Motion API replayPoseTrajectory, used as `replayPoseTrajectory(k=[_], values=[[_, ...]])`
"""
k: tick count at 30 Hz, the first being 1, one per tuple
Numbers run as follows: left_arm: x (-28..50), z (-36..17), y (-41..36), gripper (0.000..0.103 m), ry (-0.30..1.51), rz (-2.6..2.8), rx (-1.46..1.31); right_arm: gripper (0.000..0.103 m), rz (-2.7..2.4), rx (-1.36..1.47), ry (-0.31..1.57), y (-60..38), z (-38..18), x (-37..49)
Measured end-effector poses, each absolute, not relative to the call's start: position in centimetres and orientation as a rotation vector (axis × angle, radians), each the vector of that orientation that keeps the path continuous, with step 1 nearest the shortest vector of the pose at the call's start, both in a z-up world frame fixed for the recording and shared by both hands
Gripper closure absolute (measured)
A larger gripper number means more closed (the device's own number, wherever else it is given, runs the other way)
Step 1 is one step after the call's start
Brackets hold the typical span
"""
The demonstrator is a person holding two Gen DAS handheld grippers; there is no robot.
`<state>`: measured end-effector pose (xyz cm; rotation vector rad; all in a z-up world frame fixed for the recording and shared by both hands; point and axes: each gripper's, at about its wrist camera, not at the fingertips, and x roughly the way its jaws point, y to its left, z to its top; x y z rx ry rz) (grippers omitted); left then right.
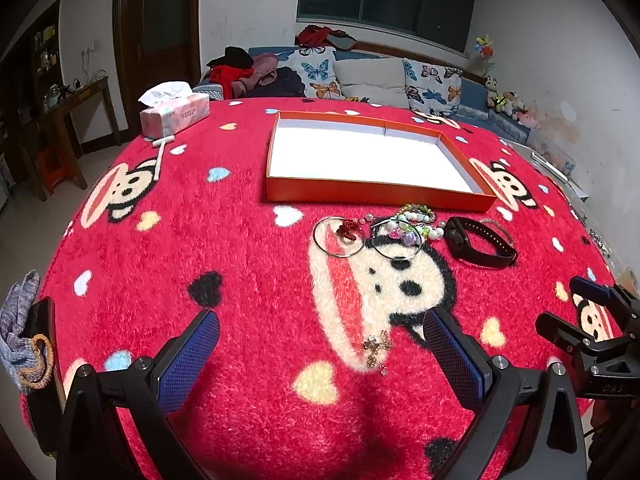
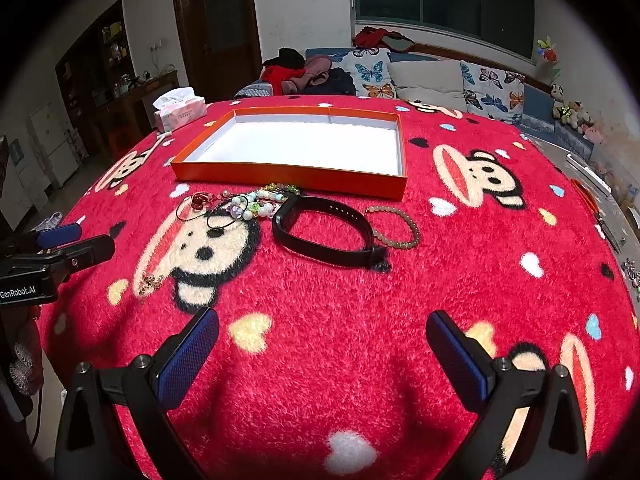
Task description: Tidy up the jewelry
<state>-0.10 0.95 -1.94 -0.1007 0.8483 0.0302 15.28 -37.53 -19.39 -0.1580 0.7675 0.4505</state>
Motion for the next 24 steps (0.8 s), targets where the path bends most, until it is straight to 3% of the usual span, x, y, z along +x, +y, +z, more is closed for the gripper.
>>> replayPoseTrajectory(k=[24], values=[[0.08, -1.94, 1.13, 0.0, 0.859, 0.034, -0.096, 0.0, 0.457, -0.156, 0.771, -37.41, -19.61, 15.46]])
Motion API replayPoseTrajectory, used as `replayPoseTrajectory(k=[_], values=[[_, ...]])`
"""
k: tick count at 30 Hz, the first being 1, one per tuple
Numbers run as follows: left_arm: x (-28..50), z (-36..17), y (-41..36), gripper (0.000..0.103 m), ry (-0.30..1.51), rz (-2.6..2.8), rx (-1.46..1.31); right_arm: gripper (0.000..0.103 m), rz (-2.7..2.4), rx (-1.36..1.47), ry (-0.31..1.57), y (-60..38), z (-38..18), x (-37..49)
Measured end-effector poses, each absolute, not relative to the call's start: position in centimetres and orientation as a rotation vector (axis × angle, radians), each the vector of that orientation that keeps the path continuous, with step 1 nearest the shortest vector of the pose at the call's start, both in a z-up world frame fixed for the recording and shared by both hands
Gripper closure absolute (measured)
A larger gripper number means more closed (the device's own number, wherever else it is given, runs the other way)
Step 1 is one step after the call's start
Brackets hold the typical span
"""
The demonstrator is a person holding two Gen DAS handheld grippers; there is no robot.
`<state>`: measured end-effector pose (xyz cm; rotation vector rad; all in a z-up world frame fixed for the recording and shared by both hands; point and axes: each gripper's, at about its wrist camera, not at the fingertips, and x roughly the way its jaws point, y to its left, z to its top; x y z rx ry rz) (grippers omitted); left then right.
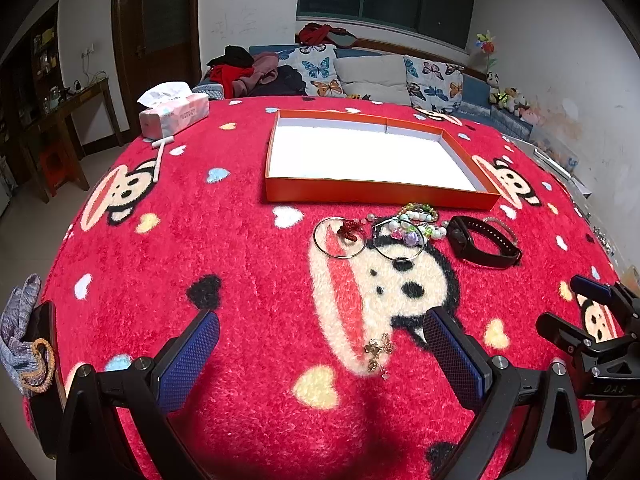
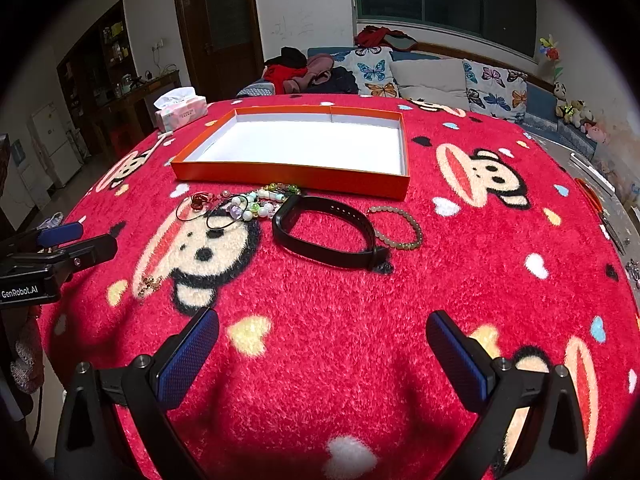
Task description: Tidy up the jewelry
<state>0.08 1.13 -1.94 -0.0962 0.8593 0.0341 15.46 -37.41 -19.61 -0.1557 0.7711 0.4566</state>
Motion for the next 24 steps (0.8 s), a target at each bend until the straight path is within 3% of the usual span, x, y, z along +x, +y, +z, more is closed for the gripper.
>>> replayPoseTrajectory(k=[24], values=[[1.3, -2.0, 1.3, 0.0, 0.865, 0.029, -0.06, 0.0, 0.491, -0.219, 0.757, -36.9, -19.4, 16.7]])
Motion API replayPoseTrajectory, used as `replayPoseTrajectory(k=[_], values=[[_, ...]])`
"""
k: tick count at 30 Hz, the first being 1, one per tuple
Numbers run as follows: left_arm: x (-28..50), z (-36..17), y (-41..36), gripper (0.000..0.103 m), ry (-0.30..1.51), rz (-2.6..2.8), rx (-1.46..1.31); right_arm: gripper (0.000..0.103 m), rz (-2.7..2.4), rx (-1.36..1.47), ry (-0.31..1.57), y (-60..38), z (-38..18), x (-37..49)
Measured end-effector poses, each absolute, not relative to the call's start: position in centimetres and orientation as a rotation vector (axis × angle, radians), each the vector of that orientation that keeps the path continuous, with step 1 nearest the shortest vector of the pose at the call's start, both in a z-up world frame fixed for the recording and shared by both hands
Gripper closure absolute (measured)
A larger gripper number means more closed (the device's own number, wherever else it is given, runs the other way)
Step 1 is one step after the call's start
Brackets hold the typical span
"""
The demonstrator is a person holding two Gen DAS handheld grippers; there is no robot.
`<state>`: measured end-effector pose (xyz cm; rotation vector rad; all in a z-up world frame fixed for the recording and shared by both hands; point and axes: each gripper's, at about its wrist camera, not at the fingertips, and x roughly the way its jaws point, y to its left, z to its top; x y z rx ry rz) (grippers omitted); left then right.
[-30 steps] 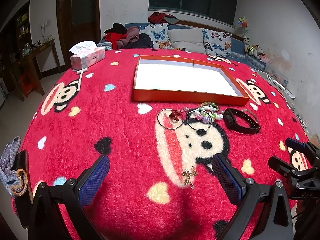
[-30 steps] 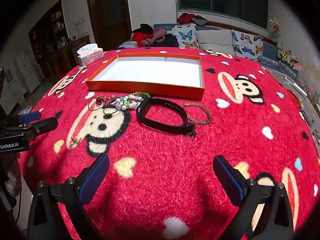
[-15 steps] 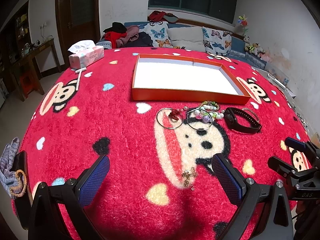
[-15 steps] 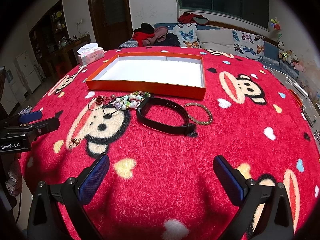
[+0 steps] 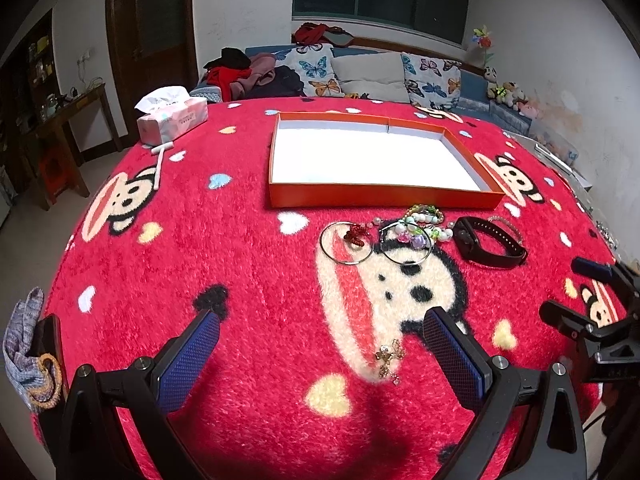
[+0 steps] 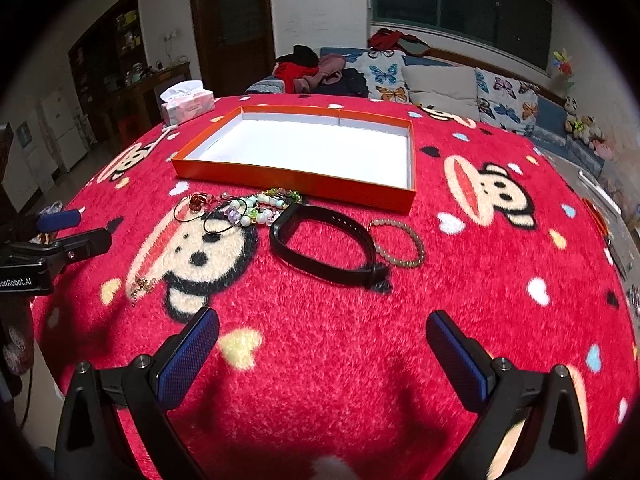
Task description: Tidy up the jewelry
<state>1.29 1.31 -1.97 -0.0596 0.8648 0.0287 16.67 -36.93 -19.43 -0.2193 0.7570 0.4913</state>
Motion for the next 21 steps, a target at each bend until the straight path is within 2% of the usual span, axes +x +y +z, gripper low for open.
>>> replayPoseTrajectory(k=[21], values=[[0.0, -3.2, -0.7, 0.0, 0.909, -0.217, -0.018, 0.0, 0.817, -0.488, 0.795, -34.2, -19.7, 23.2]])
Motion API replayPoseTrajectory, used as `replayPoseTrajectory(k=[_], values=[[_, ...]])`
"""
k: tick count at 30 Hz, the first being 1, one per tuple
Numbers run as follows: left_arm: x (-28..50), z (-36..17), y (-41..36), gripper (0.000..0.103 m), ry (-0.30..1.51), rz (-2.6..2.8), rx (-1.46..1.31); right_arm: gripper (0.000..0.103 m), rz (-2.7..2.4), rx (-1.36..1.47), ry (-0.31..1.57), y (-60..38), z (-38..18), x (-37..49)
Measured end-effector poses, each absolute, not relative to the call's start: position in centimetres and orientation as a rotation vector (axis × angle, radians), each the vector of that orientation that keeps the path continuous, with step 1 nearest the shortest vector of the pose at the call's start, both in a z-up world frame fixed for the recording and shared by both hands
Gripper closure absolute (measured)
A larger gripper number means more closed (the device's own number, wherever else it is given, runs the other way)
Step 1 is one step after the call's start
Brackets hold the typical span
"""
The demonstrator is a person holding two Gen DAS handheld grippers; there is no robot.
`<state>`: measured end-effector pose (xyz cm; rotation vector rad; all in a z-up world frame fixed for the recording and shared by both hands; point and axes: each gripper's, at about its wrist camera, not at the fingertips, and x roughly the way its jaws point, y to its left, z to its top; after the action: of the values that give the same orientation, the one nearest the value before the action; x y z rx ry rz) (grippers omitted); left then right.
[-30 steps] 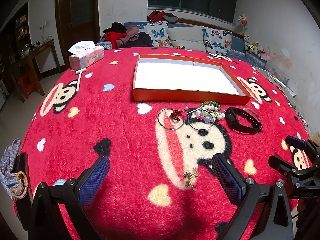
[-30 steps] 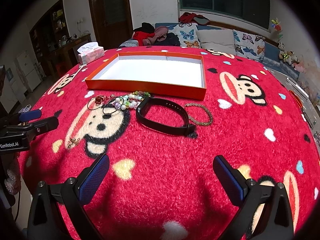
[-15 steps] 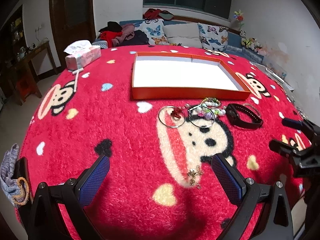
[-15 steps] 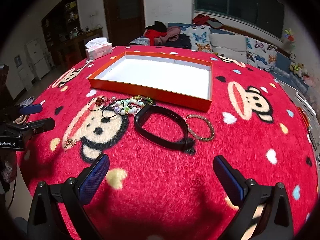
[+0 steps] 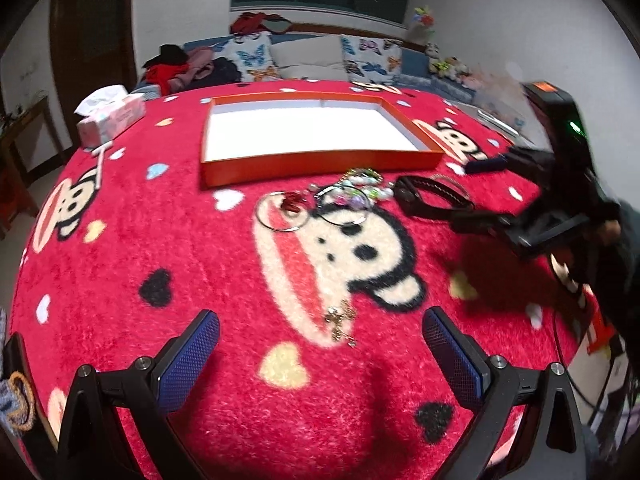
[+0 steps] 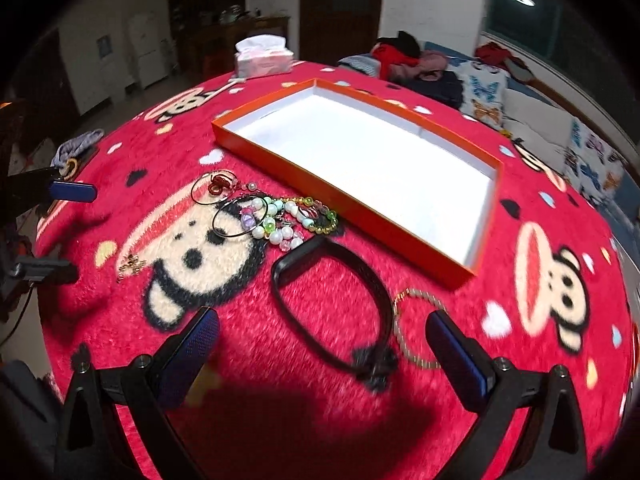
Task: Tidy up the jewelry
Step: 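Grasp the gold pendant chain with the left tool while the right tool grasps the black watch band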
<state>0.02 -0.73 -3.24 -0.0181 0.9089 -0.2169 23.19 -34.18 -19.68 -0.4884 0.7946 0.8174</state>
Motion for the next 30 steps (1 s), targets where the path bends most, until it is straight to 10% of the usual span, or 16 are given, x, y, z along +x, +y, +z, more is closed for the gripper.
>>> replayPoseTrajectory(k=[14, 30], values=[[2.5, -5.7, -2.5, 0.064, 0.984, -0.345, 0.028, 0.012, 0.916, -0.505, 0.868, -33.0, -21.6, 26.7], [2.4, -5.9, -1.7, 0.083, 1.005, -0.395, 0.069, 0.022, 0.963, -0.52, 0.86, -32.7, -21.6, 26.6]])
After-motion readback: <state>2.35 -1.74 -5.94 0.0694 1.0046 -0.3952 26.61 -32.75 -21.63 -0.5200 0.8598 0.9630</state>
